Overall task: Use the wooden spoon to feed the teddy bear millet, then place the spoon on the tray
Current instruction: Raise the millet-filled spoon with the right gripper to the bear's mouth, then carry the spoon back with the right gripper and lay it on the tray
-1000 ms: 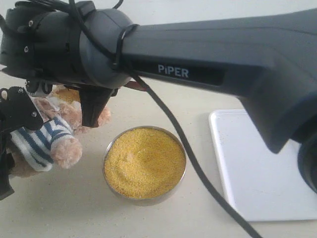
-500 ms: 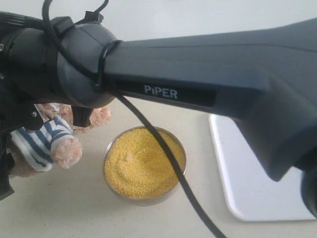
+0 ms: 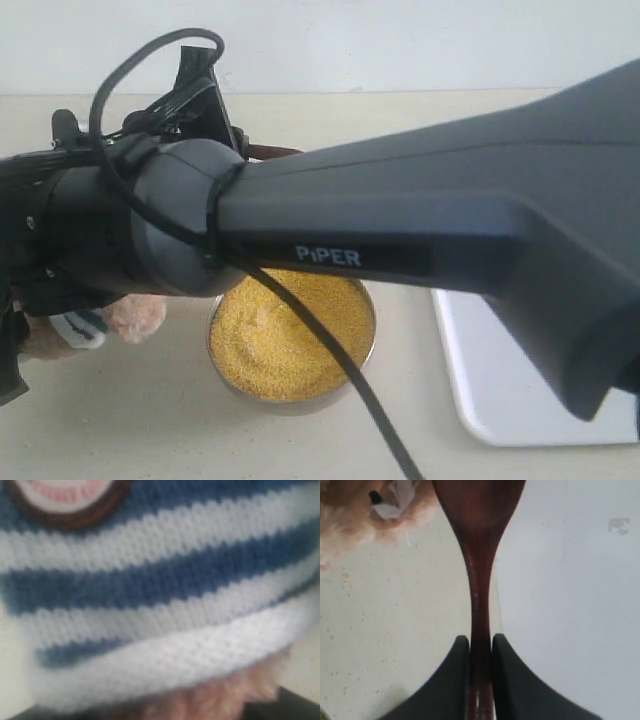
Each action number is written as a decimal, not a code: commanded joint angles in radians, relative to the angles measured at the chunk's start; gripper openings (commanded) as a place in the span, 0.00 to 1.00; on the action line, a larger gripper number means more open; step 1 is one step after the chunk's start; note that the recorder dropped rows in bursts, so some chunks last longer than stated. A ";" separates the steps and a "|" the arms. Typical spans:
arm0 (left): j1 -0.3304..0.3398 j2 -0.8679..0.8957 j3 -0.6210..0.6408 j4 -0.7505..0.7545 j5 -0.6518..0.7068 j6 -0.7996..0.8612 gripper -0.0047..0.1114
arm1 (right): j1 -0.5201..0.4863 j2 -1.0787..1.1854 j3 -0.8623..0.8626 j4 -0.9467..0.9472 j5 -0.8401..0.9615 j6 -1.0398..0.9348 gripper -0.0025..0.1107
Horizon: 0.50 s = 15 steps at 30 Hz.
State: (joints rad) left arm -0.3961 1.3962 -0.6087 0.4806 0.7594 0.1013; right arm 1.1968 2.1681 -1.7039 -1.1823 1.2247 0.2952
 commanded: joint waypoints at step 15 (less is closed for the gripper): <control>-0.008 -0.011 -0.009 -0.002 -0.035 -0.019 0.07 | -0.217 -0.300 0.008 0.644 -0.112 -0.032 0.02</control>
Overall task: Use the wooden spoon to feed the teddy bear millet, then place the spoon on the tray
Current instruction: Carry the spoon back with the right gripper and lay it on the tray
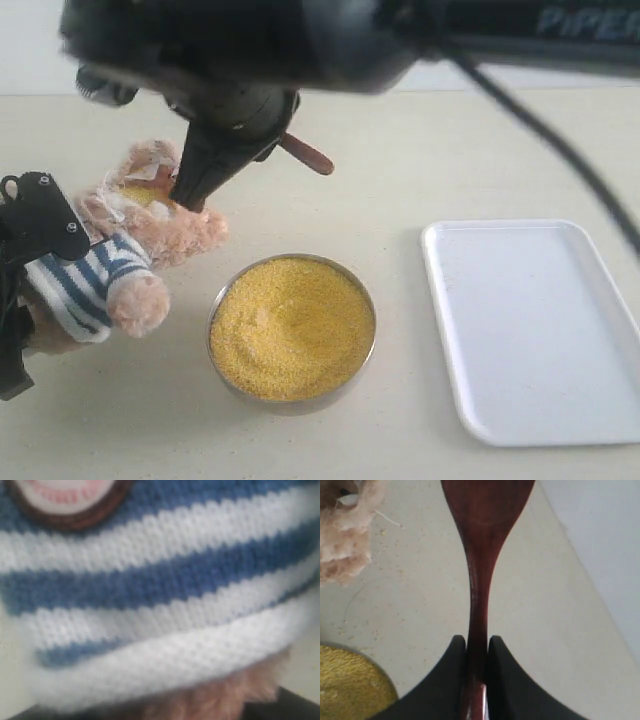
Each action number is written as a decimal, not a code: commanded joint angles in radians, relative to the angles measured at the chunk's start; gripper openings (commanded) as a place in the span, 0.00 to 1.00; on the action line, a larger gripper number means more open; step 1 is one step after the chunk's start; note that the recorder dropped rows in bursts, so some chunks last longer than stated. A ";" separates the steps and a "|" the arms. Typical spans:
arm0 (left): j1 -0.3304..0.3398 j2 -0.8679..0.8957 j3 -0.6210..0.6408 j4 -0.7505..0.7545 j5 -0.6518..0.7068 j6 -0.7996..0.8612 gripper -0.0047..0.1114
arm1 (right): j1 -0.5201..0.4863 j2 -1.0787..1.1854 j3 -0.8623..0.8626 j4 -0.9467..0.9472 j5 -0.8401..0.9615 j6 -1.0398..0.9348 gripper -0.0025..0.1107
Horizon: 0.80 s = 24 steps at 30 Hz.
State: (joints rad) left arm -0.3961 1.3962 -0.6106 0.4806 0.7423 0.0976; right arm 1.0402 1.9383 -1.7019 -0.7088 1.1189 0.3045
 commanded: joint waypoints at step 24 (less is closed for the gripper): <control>-0.008 -0.011 -0.068 0.002 0.014 -0.361 0.07 | -0.654 -0.541 0.810 0.657 -0.277 -0.254 0.02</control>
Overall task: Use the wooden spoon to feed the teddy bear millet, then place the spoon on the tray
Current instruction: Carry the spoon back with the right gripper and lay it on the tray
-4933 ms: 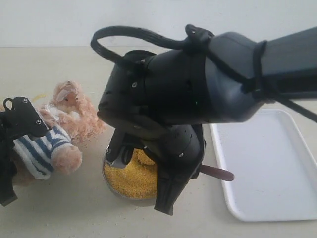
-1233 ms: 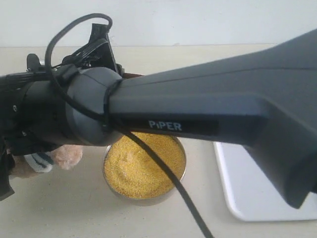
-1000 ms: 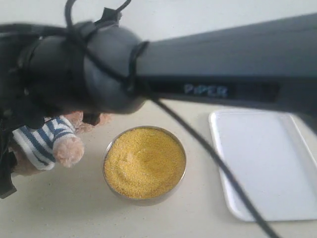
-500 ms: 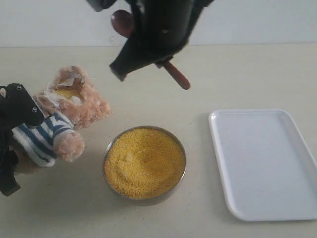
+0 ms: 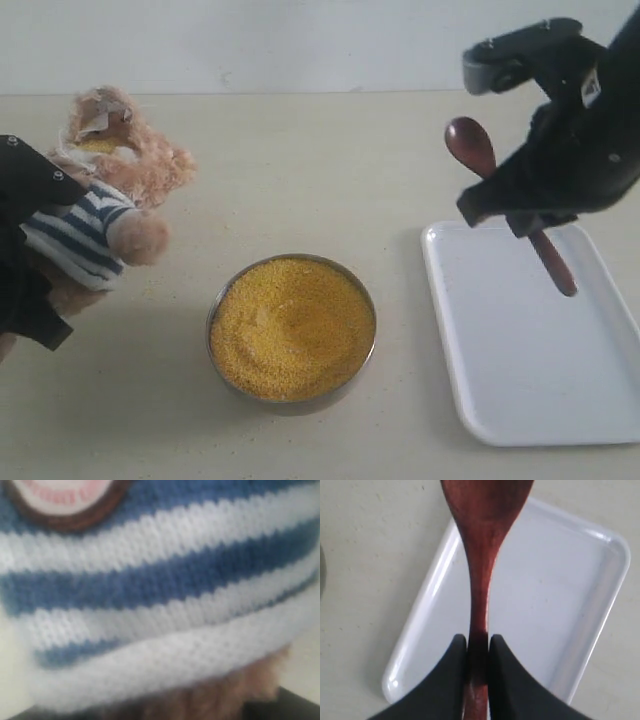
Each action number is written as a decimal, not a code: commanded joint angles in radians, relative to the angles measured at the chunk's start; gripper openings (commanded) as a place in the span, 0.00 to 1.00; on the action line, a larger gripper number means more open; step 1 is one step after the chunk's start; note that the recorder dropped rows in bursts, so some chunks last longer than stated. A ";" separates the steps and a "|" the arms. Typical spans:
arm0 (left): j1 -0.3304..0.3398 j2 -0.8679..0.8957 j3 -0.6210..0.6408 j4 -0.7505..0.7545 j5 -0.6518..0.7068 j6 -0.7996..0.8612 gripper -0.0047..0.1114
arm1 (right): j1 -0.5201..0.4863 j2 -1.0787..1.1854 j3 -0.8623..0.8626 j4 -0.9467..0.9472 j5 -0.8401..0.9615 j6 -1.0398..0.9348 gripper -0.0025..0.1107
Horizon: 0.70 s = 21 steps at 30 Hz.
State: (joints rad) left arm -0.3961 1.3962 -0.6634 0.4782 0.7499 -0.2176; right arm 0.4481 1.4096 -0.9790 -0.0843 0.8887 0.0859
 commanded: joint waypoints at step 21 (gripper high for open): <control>-0.008 -0.011 -0.016 0.005 0.003 -0.060 0.07 | -0.175 0.159 0.304 0.108 -0.352 -0.026 0.02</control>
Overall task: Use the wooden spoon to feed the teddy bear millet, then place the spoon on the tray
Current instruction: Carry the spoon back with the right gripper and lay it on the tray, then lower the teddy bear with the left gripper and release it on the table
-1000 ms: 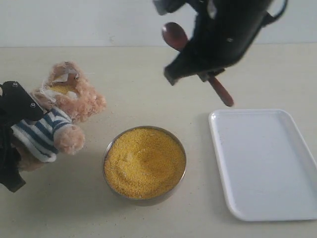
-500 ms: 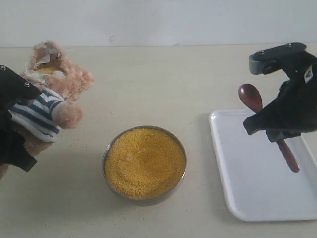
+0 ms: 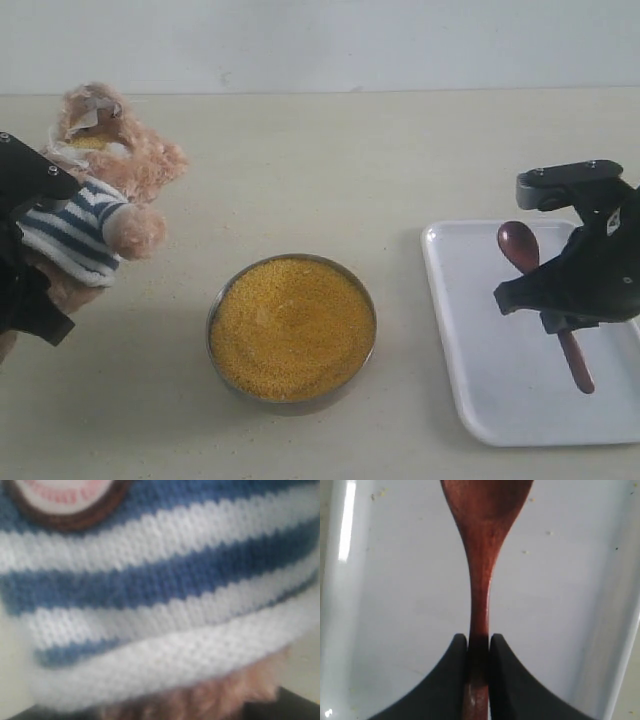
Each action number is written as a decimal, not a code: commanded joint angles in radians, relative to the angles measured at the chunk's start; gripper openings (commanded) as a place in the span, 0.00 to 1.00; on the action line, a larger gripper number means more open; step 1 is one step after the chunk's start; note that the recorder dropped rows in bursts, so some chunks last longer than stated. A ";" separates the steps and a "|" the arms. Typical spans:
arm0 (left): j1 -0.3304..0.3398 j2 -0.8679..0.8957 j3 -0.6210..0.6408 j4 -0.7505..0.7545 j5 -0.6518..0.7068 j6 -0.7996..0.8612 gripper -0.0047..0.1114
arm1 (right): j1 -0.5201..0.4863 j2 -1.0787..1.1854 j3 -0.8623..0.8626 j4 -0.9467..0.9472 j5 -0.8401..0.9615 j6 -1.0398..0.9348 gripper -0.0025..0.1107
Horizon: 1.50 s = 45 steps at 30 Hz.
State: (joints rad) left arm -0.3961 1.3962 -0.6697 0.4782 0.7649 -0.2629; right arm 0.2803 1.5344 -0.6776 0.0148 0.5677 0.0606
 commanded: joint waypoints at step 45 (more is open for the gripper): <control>-0.008 0.150 -0.011 -0.229 -0.116 -0.076 0.07 | -0.001 -0.332 -0.009 0.160 0.102 -0.066 0.46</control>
State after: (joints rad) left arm -0.3961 1.5111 -0.6697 0.2642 0.6795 -0.2975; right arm 0.2803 1.2348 -0.6856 0.1500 0.6614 0.0215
